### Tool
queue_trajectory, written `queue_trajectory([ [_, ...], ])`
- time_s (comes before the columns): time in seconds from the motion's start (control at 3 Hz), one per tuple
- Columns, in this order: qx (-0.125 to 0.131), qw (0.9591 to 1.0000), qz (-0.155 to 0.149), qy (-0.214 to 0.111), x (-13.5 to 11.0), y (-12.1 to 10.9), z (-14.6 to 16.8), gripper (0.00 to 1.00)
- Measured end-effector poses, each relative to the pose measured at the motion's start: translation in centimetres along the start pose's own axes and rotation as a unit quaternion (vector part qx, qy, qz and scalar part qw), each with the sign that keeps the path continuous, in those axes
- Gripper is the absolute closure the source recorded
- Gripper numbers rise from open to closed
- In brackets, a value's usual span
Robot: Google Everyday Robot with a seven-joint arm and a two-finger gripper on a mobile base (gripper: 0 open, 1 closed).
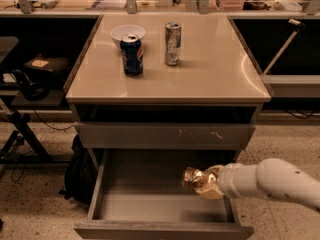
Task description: Pick orange can from middle drawer and place on counter
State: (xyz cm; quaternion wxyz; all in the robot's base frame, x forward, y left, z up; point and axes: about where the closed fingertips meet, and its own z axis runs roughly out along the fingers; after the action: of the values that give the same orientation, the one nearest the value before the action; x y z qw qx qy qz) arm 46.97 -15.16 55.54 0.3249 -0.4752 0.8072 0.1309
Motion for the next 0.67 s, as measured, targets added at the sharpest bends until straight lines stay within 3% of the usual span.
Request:
queue_trajectory([
  [0.33, 0.028, 0.9991, -0.027, -0.016, -5.39, -3.47, -8.65, 1.0],
  [0.67, 0.006, 0.9994, -0.032, -0.011, -5.98, -2.9, -9.4, 1.0],
])
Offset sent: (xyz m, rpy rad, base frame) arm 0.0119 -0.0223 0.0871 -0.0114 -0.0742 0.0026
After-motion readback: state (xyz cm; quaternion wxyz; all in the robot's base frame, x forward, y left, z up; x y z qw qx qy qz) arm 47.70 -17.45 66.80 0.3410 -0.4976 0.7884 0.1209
